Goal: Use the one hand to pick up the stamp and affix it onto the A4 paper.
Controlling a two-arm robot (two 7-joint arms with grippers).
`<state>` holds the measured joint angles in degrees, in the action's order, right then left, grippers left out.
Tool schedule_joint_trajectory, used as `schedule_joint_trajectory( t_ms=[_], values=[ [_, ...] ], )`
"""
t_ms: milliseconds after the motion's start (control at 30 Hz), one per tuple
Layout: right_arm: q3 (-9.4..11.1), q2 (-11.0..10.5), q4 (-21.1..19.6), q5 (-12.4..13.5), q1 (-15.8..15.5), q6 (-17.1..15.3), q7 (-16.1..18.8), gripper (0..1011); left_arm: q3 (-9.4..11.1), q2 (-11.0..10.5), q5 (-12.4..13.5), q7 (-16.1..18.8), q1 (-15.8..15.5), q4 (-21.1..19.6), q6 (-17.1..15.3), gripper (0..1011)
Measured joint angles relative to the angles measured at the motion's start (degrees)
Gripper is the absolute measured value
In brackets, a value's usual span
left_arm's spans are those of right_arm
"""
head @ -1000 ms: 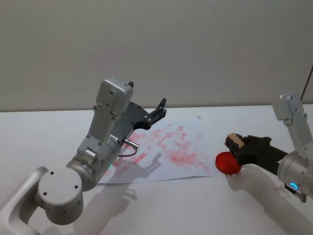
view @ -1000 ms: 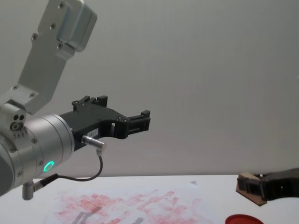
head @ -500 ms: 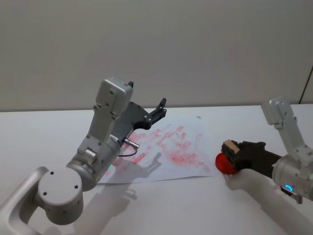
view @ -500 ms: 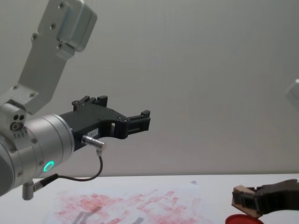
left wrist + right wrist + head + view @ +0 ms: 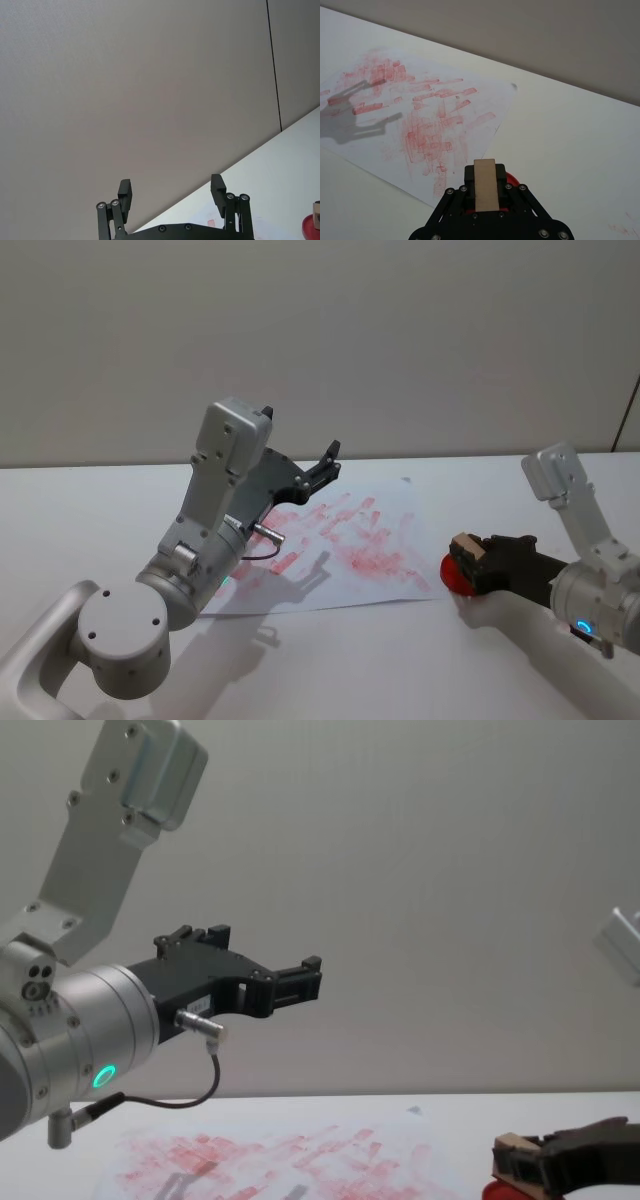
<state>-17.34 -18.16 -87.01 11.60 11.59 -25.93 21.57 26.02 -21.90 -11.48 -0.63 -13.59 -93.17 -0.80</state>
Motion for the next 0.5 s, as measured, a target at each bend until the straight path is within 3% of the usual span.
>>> schedule_joint_trajectory(
  t_ms=[500],
  values=[
    [-0.14, -0.28, -0.3, -0.15, -0.46, -0.94, -0.46, 235, 0.0, 0.0, 0.0, 0.0, 0.0, 0.0, 0.0, 1001]
  ],
)
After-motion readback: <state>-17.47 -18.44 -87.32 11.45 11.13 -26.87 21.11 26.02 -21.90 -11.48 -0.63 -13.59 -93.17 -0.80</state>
